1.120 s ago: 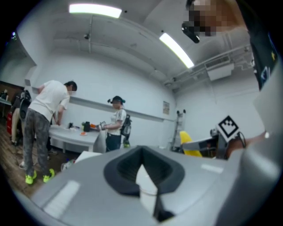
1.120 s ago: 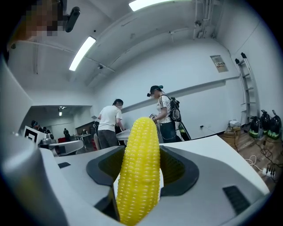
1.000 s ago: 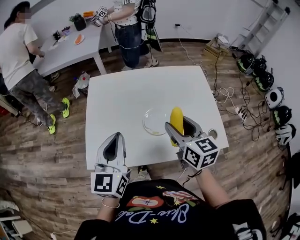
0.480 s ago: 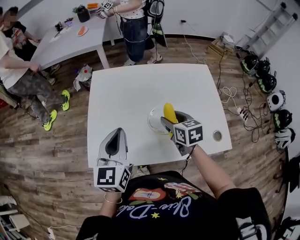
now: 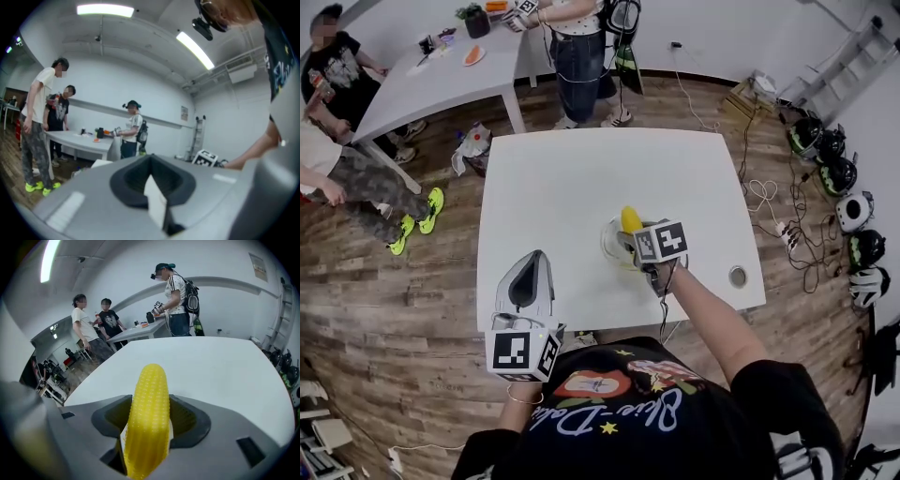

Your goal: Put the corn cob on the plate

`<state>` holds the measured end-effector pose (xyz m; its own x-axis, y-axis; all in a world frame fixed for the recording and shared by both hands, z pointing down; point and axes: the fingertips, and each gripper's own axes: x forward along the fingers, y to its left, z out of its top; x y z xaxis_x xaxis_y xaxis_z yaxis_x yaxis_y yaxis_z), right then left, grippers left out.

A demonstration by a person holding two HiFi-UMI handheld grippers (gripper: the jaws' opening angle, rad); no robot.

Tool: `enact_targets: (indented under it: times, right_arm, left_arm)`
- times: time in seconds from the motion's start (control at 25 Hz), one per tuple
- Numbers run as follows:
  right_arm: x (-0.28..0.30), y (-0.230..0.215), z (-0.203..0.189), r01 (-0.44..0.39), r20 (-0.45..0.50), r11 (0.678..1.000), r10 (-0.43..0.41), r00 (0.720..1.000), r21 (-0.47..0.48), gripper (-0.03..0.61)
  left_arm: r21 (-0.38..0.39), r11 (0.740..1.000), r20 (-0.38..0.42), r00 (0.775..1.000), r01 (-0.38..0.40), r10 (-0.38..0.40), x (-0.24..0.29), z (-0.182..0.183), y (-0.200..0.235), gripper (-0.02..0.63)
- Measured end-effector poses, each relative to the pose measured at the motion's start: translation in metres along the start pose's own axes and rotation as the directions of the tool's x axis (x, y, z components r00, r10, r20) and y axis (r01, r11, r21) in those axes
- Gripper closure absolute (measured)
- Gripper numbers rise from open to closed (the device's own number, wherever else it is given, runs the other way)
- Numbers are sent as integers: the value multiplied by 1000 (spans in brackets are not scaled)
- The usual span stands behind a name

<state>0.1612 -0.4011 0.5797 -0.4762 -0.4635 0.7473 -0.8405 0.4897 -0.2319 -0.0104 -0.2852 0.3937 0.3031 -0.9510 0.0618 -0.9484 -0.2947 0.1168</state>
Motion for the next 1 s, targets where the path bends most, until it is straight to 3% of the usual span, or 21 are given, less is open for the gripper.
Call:
enact_targets:
  times: [0.56,1.0]
  right_arm:
    - [27,-9,-5,61,-104,997,-65,992,-38,324]
    - [30,-13,-4,92,-42,994,-95,995,-55,322]
  left_arm:
    - [-3,1000,-1,1000,-5,5,0,-1,2,626]
    - [-10,1000,-10,1000,-13,13,-3,-4,6,626]
